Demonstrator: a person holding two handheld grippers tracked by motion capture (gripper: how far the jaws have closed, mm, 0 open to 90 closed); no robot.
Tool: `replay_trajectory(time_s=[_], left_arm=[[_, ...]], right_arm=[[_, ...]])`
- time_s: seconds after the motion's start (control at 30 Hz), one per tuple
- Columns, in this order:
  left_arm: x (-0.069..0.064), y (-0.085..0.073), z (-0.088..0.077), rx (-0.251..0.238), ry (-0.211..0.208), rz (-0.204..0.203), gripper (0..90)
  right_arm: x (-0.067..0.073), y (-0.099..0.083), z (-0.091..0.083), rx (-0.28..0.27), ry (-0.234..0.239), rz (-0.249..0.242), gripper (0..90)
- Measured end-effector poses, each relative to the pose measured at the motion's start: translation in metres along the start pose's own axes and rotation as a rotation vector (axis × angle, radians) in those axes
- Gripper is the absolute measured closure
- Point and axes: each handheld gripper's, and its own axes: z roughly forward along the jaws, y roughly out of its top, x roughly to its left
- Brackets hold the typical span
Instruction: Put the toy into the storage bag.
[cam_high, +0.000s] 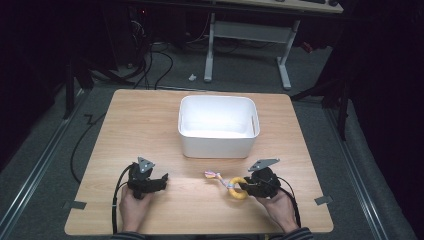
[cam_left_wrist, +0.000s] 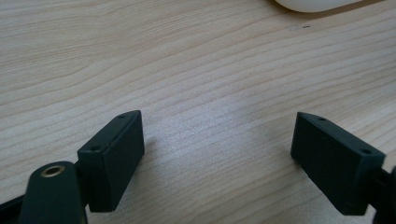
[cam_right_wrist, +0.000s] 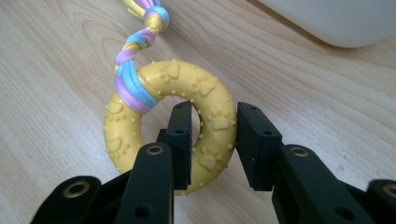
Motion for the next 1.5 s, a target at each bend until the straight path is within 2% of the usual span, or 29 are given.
replay_trajectory(time_s=[0.1, 0.37, 0.6, 0.77, 0.83, 0.97, 1.33, 1.5], left_arm=[[0.000, 0.000, 0.000, 0.000, 0.000, 0.000, 17.6], [0.000, 0.000, 0.000, 0.000, -0.001, -0.001, 17.6], [0.000, 0.000, 0.000, 0.000, -0.002, 0.000, 17.5], [0.000, 0.000, 0.000, 0.002, -0.003, 0.002, 17.5], [0.000, 0.000, 0.000, 0.002, -0.003, 0.003, 17.5], [0.000, 0.000, 0.000, 0.002, -0.003, 0.003, 17.5], [0.000, 0.000, 0.000, 0.002, -0.003, 0.003, 17.5], [0.000, 0.000, 0.000, 0.002, -0.004, 0.002, 17.5]], right_arm=[[0.003, 0.003, -0.007, -0.003, -0.007, -0.028, 68.0], [0.005, 0.008, -0.029, -0.042, -0.003, -0.049, 68.0], [0.012, 0.016, -0.048, -0.085, -0.048, -0.109, 68.0], [0.014, 0.026, -0.062, -0.103, -0.072, -0.137, 67.9], [0.015, 0.028, -0.066, -0.127, -0.084, -0.139, 67.9], [0.016, 0.033, -0.074, -0.172, -0.077, -0.137, 68.0], [0.014, 0.058, -0.084, -0.179, -0.073, -0.182, 67.9], [0.012, 0.071, -0.090, -0.199, -0.069, -0.177, 67.9]])
